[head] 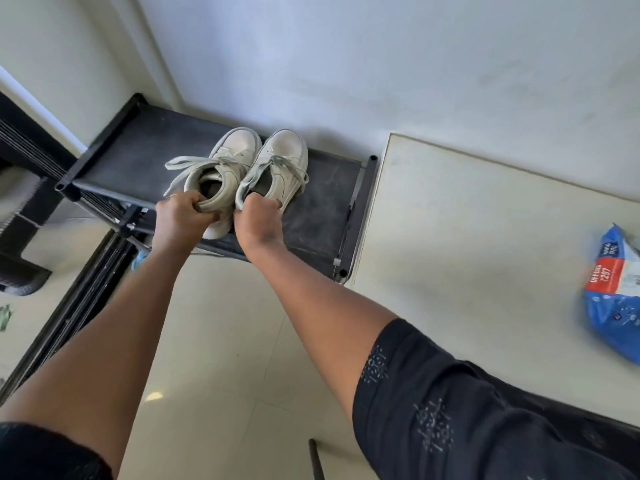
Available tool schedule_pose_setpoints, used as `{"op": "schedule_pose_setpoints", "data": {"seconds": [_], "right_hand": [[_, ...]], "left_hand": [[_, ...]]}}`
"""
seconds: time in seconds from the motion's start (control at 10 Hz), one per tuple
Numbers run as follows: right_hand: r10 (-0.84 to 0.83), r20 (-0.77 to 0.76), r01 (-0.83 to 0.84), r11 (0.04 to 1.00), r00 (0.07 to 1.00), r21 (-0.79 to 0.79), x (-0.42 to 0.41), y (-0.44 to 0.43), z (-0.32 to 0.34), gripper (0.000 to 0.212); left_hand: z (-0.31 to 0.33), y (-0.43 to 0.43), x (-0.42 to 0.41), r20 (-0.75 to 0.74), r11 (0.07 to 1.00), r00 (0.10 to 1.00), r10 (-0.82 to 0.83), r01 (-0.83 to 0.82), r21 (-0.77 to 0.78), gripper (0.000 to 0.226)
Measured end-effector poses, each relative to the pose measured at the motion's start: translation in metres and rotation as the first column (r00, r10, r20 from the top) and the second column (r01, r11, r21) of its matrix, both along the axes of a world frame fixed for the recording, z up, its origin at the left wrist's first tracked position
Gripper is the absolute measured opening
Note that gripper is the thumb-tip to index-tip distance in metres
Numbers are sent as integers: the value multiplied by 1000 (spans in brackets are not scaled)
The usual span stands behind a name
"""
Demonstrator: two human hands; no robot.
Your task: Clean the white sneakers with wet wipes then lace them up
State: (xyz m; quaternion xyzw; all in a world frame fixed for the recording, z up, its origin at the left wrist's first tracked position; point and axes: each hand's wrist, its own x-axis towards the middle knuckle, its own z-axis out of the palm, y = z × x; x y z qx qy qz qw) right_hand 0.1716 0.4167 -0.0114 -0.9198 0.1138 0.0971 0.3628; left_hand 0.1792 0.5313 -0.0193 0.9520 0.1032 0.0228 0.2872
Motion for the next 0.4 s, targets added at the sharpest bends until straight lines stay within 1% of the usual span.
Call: {"op": "schedule_pose_setpoints", "data": {"seconds": [0.1,0.2,0.3,0.4], "right_hand": [[11,-4,-11,1000,1000,3,1,-3,3,26],[86,-69,-85,996,994,16,0,-5,10,25],[121,-47,-121,993,992,13,-14,-17,19,26],[151,5,-151,988,989,-24,-44,-35,27,38]], "left_hand": [[-2,-4,3,-69,1000,998,-8,8,2,26],[0,-7,1,-207,1000,978,-13,11,-10,44],[12,-18,-17,-188,980,979,84,-115,-163,60],[18,-41,-50,-117,913,956,268,-290,-285,55]]}}
